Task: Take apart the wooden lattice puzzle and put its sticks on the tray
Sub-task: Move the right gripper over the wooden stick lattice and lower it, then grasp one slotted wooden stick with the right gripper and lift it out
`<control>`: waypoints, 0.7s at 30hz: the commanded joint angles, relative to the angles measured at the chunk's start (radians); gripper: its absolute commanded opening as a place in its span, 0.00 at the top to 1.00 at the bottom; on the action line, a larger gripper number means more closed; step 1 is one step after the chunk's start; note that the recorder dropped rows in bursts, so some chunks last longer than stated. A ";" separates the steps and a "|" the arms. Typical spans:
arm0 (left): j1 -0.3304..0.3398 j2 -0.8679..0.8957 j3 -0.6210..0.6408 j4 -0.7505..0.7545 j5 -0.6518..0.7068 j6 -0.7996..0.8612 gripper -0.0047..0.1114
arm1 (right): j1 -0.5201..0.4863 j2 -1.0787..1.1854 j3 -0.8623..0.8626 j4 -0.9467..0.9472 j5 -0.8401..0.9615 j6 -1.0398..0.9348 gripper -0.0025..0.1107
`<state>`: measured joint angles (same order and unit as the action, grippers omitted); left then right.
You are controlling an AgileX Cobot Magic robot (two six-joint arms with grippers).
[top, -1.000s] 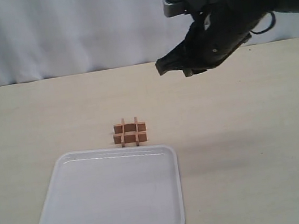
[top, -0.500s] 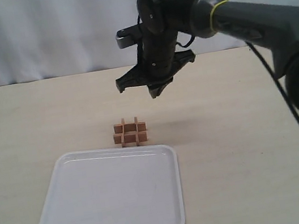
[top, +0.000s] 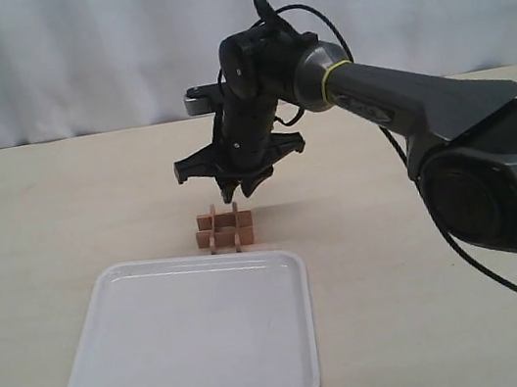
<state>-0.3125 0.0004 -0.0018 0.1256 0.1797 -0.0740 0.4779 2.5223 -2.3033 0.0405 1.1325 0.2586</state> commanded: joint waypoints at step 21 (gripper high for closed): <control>-0.003 0.000 0.001 -0.005 -0.007 -0.005 0.96 | -0.002 0.047 -0.009 -0.028 -0.062 0.087 0.94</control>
<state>-0.3125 0.0004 -0.0018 0.1256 0.1797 -0.0740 0.4779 2.5689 -2.3052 0.0218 1.0575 0.3412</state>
